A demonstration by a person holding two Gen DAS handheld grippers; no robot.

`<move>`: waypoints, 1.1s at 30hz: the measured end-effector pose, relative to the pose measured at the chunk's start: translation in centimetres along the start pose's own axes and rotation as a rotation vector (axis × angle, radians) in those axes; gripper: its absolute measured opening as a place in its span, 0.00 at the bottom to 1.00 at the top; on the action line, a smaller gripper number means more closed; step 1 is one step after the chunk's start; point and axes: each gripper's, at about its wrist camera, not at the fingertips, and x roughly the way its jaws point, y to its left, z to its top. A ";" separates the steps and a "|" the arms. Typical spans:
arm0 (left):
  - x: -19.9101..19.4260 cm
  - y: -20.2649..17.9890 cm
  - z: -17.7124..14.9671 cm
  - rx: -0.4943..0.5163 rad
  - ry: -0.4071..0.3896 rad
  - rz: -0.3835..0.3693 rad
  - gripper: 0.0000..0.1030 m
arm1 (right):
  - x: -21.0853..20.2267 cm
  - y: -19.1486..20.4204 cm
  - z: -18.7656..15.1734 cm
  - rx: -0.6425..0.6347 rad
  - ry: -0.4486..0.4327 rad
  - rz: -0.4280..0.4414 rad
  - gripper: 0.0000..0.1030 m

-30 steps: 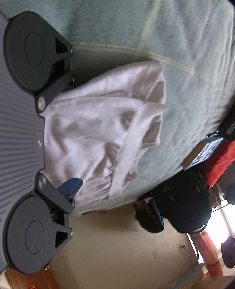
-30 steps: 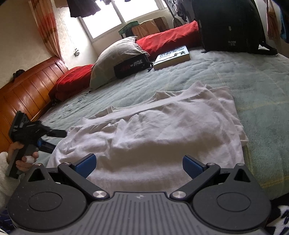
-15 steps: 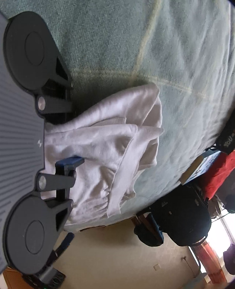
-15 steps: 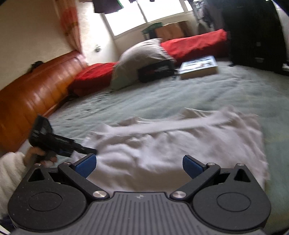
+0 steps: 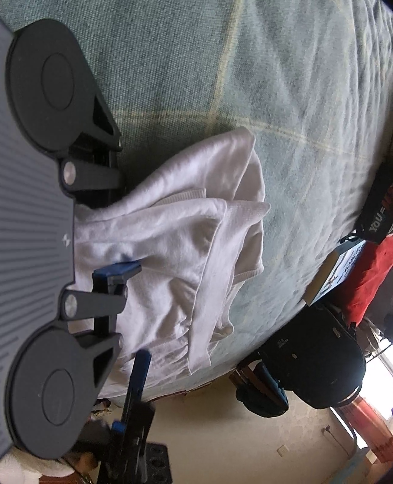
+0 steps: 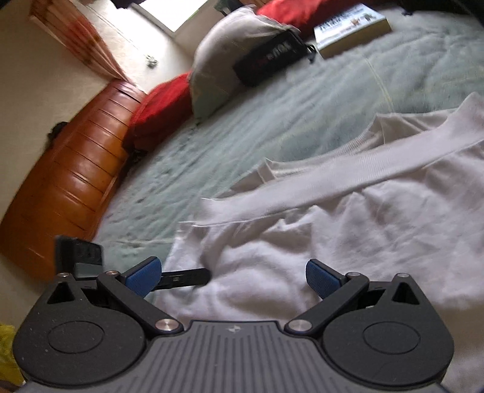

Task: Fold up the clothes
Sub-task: 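Grasp the sweatshirt hem band with the left gripper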

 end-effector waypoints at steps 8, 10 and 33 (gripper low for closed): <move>0.1 -0.2 0.0 0.032 -0.003 -0.002 0.32 | 3.0 -0.3 2.1 -0.070 -0.036 -0.079 1.00; 0.0 0.0 0.0 0.032 -0.004 -0.011 0.32 | 3.8 -0.3 3.0 -0.095 -0.051 -0.101 1.00; 0.1 -1.1 -0.5 0.056 -0.024 0.045 0.32 | -0.2 2.1 -2.9 -0.029 0.049 -0.120 1.00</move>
